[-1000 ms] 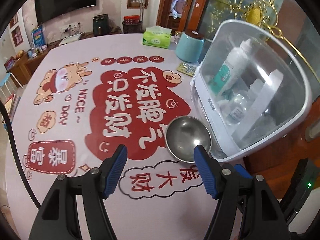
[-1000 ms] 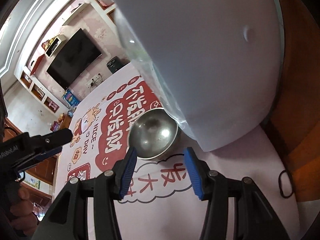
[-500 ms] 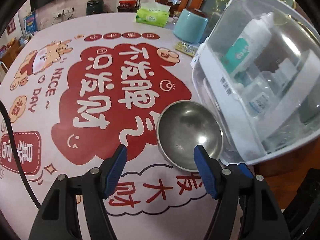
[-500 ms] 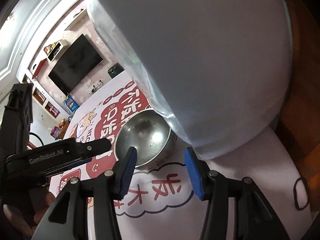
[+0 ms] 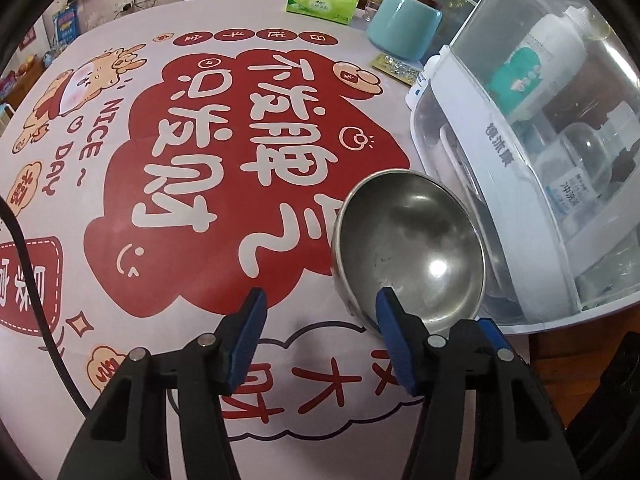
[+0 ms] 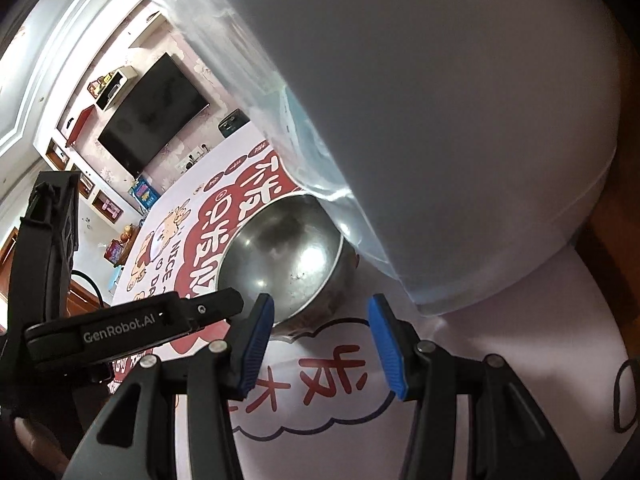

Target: Organize plates and bowls

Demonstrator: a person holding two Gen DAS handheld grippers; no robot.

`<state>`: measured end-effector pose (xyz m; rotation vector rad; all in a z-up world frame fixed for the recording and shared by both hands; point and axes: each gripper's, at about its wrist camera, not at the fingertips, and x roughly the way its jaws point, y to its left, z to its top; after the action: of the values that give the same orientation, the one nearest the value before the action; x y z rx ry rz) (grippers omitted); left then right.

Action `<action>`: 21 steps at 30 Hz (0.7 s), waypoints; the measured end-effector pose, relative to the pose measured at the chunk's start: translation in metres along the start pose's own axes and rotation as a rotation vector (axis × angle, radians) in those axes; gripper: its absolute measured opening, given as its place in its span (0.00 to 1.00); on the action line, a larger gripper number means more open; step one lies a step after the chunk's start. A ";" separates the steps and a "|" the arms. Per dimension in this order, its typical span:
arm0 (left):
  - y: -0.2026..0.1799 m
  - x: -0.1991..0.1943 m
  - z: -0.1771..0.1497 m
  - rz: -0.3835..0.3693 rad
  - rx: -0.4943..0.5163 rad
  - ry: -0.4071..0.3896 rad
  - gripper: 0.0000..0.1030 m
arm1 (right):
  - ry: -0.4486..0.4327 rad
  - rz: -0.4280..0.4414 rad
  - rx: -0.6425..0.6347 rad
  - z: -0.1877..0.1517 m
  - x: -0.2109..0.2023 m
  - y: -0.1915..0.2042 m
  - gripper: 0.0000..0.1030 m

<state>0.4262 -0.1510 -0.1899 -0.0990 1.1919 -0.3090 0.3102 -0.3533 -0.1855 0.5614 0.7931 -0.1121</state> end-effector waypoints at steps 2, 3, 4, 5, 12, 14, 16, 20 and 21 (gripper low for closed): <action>-0.001 0.001 -0.001 -0.008 0.002 -0.003 0.50 | 0.003 0.007 0.000 0.001 0.002 -0.001 0.46; -0.002 0.001 -0.001 -0.009 0.003 -0.001 0.49 | 0.006 0.007 -0.003 0.001 0.003 -0.001 0.45; -0.003 0.003 -0.001 -0.013 0.003 0.004 0.46 | 0.007 0.006 -0.007 0.002 0.003 -0.001 0.42; -0.003 0.005 -0.002 -0.018 0.001 0.009 0.44 | 0.010 0.006 -0.009 0.002 0.004 -0.001 0.40; -0.006 0.015 -0.012 -0.048 -0.017 0.055 0.33 | 0.037 0.003 0.014 0.003 0.007 -0.002 0.23; -0.008 0.015 -0.014 -0.052 -0.009 0.059 0.30 | 0.039 -0.002 0.011 0.003 0.008 -0.002 0.19; -0.010 0.014 -0.017 -0.041 0.003 0.054 0.29 | 0.044 -0.010 0.009 0.003 0.008 -0.001 0.13; -0.009 0.010 -0.019 -0.039 -0.001 0.045 0.24 | 0.057 -0.013 0.018 0.003 0.008 -0.001 0.11; -0.009 0.010 -0.020 -0.039 -0.003 0.044 0.23 | 0.057 -0.012 0.019 0.004 0.008 -0.001 0.10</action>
<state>0.4097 -0.1604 -0.2037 -0.1186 1.2348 -0.3457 0.3183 -0.3550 -0.1893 0.5795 0.8519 -0.1154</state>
